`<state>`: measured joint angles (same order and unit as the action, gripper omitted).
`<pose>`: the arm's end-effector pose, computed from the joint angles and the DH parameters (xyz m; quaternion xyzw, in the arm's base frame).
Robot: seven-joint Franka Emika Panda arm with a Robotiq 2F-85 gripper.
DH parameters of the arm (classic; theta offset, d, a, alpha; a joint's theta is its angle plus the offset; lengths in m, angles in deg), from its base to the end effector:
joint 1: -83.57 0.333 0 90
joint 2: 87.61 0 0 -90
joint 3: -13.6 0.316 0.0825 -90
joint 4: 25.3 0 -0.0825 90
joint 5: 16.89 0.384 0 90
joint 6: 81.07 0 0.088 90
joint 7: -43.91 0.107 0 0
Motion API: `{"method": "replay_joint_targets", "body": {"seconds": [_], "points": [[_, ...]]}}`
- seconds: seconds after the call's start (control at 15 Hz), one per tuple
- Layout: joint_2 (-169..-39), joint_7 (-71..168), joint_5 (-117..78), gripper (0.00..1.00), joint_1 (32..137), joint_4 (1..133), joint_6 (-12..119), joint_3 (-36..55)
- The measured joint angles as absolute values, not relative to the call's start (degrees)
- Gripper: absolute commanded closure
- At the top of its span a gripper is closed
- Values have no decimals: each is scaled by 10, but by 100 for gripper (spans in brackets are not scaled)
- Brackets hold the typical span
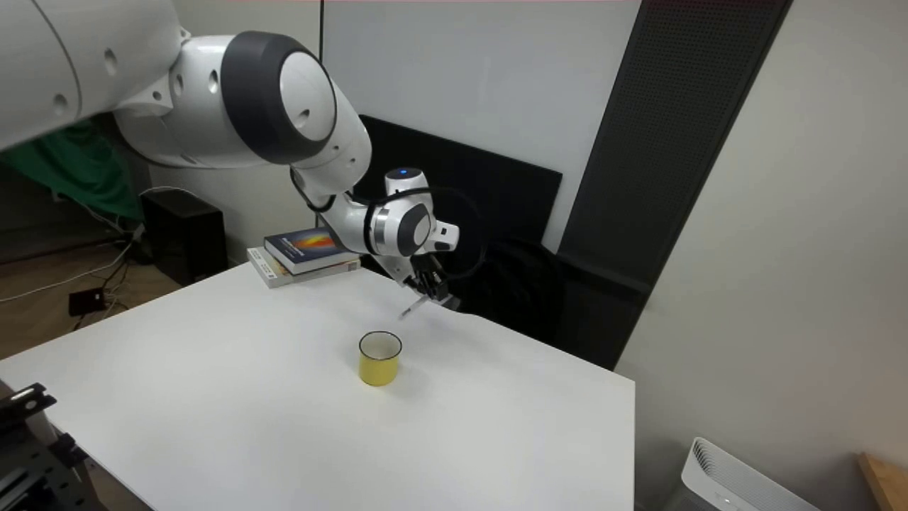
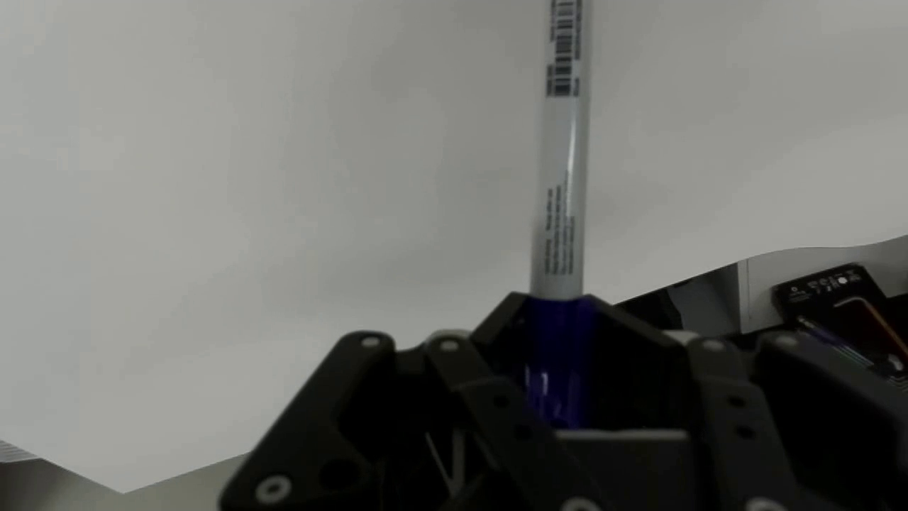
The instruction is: Pick the marker and put it in the cup
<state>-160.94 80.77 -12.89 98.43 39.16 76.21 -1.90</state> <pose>0.7680 0.0639 0.0620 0.9506 -0.2311 0.2052 0.0286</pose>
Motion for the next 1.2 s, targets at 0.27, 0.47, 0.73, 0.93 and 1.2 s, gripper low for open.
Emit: {"method": "replay_joint_targets", "body": {"seconds": [0.27,0.47,0.73,0.93,1.2], "points": [[-1563,822,-129,94,1020,492,816,-49],[-1524,826,-129,94,1044,563,838,-69],[-1475,828,-128,94,1071,648,862,-88],[-1450,828,-125,94,1085,699,878,-97],[-1436,828,-115,94,1091,748,909,-99]]}}
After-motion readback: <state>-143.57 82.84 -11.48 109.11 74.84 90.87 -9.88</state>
